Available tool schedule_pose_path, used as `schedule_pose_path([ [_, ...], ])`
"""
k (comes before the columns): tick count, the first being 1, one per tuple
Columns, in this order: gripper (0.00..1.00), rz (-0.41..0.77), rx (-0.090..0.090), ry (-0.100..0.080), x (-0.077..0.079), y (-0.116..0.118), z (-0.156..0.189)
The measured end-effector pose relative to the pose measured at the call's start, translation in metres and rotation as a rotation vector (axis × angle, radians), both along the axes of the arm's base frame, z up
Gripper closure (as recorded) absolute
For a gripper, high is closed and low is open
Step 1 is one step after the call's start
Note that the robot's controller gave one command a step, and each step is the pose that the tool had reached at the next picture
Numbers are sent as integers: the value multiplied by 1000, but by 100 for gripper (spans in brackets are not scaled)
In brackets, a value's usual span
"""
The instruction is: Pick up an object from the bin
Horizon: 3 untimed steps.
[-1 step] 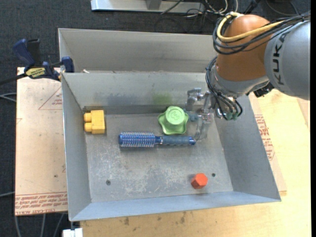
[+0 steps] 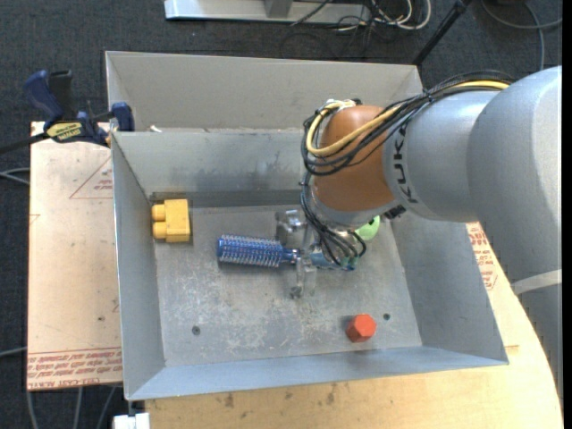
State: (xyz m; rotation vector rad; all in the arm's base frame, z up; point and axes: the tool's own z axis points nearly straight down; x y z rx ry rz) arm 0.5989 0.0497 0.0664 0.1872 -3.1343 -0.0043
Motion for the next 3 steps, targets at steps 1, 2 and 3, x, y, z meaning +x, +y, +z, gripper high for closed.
schedule_pose_path([
  [1,0,143,-1,-7,3,0,34],
  [2,0,94,-1,-6,12,-1,34],
  [3,0,-39,-1,-2,17,-6,3],
])
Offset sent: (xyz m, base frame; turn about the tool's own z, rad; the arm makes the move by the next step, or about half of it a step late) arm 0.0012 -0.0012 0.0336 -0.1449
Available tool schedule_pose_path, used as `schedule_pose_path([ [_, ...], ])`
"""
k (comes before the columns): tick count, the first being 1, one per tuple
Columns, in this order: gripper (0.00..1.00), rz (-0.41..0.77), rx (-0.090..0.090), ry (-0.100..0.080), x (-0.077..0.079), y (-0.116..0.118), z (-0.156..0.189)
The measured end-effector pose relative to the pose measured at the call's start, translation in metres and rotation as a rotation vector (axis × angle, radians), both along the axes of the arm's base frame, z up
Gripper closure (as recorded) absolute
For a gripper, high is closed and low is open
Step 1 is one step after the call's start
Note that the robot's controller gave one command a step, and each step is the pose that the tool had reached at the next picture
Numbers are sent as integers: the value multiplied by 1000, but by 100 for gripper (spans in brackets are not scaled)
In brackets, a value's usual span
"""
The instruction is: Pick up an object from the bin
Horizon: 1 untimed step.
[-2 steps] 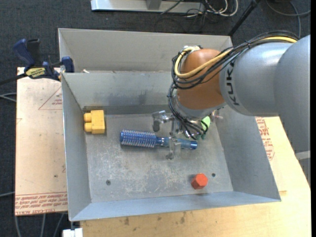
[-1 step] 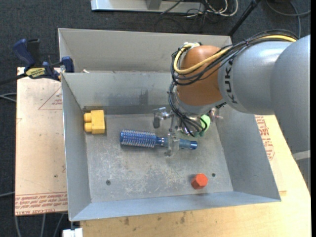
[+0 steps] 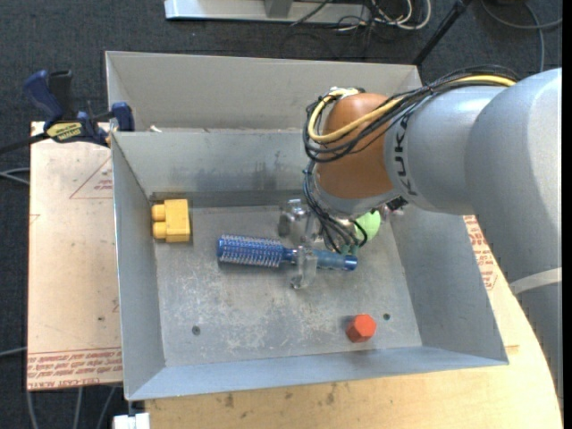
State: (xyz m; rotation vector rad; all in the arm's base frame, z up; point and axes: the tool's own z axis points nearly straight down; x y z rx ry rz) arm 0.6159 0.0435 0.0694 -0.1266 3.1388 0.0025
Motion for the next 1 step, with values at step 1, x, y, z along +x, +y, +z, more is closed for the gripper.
schedule_pose_path([
  [1,0,1,0,-1,1,0,0],
])
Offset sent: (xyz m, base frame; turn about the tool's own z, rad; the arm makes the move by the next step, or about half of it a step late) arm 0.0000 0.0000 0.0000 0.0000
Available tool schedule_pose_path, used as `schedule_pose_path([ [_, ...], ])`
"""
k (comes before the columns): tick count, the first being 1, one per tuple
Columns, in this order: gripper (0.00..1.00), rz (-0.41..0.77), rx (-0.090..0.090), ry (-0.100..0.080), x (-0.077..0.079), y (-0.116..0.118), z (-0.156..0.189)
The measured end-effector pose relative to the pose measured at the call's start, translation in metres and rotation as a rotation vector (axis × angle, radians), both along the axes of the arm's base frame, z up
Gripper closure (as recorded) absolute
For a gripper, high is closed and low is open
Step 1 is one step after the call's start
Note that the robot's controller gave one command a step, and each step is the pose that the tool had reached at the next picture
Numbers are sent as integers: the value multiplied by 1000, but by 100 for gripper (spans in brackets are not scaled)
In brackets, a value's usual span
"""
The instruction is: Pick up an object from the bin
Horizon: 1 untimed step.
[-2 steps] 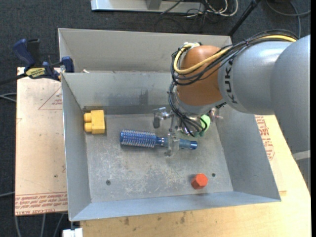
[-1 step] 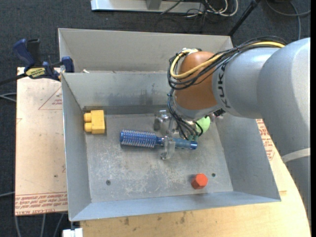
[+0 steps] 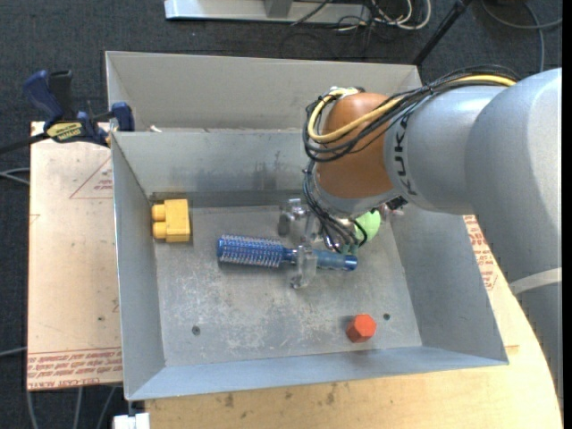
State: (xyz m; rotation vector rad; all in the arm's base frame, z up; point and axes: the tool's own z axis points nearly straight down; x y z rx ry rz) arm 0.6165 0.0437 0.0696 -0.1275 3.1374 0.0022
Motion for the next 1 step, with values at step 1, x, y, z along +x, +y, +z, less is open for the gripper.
schedule_pose_path([
  [1,100,0,0,0,0,0,0],
])
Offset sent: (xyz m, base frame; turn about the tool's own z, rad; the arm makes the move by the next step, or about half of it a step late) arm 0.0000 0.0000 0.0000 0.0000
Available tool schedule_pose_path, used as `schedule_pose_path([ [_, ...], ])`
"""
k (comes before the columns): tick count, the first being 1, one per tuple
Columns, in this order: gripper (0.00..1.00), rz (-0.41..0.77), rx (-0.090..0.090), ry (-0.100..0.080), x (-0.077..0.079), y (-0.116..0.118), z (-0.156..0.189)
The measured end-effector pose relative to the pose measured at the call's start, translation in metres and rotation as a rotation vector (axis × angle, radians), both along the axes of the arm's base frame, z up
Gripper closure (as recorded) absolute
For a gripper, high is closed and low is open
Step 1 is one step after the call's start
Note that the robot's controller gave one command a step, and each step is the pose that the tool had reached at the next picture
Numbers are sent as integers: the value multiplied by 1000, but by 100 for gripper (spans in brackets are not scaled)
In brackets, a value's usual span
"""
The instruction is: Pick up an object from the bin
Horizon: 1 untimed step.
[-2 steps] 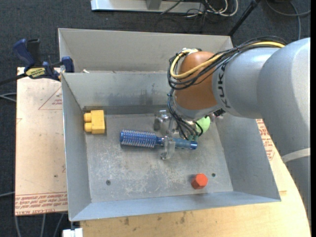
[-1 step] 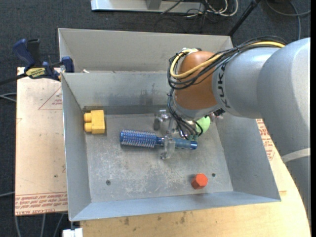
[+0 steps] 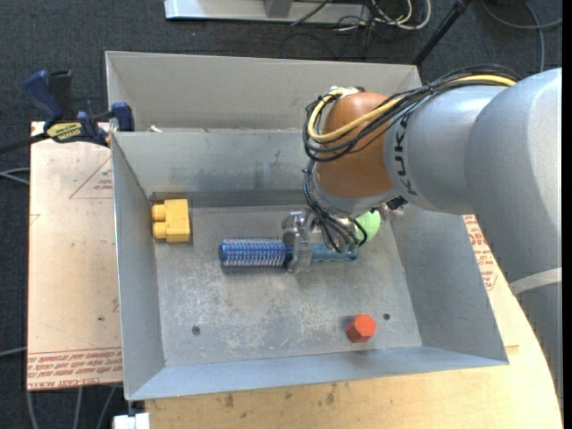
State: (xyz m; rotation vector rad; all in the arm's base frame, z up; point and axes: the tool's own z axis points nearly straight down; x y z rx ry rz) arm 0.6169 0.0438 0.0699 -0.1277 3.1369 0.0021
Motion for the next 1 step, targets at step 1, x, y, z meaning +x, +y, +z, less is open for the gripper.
schedule_pose_path([
  [1,100,1,0,-6,2,0,66],
])
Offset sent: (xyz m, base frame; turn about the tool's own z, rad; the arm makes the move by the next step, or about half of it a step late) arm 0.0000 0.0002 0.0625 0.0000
